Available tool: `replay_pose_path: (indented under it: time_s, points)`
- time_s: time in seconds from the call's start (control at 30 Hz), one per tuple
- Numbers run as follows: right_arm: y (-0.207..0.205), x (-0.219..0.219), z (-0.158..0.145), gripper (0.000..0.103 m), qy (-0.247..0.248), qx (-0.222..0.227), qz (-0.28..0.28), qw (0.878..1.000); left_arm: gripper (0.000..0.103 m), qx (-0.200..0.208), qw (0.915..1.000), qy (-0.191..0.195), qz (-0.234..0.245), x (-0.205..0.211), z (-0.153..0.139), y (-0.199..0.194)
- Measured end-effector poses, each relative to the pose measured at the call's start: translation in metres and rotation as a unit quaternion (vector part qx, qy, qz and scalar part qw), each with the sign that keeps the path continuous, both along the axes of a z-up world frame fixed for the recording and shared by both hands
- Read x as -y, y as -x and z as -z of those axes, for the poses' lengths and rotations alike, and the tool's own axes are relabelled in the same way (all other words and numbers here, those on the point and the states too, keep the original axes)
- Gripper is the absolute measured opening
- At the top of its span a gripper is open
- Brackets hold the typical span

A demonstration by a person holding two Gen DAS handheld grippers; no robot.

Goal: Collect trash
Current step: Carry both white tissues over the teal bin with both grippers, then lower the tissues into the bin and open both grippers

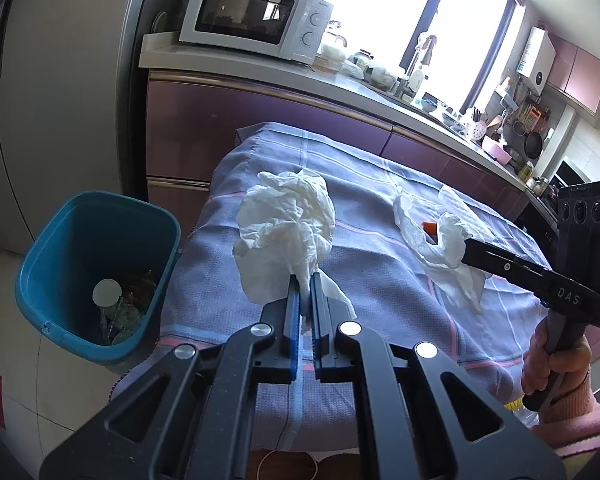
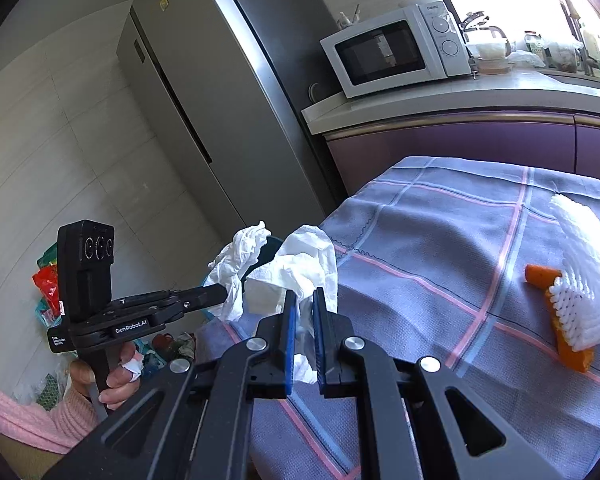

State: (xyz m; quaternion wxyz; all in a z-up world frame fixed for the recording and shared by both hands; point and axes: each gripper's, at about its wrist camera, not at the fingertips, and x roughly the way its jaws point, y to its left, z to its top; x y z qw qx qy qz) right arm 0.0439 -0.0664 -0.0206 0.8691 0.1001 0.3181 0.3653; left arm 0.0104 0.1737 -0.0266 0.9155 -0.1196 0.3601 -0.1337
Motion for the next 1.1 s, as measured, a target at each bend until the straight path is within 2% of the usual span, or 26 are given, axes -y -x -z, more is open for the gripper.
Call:
replay_pose_path:
  time_s: [0.73, 1.1]
  points:
    - [-0.033, -0.078, -0.002, 0.007, 0.009, -0.008, -0.089, 0.996, 0.005, -0.008, 0.9934, -0.015, -0.113, -0.091, 0.002, 0.002]
    - [-0.044, -0.109, -0.005, 0.007, 0.016, -0.008, -0.116, 0.993, 0.005, -0.013, 0.9897, -0.020, -0.141, -0.119, 0.008, 0.002]
